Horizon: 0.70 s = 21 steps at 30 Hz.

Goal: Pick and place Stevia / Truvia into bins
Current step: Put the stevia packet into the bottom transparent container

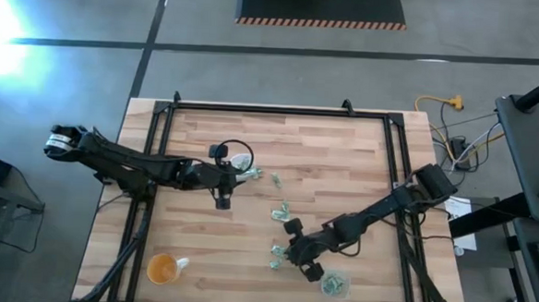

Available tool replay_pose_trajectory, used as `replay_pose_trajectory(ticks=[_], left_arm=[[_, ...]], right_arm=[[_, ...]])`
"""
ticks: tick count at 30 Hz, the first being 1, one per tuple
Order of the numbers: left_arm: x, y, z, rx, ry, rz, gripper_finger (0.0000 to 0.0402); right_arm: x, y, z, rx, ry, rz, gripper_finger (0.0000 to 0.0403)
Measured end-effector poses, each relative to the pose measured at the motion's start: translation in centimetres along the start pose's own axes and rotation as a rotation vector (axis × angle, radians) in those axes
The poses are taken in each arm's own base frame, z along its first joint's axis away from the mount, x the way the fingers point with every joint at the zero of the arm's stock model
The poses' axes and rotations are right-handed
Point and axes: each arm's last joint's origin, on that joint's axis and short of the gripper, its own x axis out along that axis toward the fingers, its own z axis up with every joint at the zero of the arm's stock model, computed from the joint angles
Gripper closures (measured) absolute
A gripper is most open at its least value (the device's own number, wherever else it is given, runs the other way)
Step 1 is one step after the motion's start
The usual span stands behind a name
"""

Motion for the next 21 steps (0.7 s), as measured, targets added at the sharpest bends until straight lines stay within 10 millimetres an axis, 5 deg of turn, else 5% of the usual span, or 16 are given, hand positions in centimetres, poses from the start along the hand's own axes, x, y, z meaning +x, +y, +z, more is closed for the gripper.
replay_pose_trajectory(ticks=[11,21], left_arm=[[0.0,0.0,0.0,-0.001,-0.002,0.000,0.0287],[0.0,0.0,0.1,-0.001,-0.004,-0.001,0.0287]], right_arm=[[0.0,-0.5,-0.1,0.021,0.004,-0.009,0.0268],[1.6,-0.9,-0.4,0.034,0.063,-0.008,0.0272]])
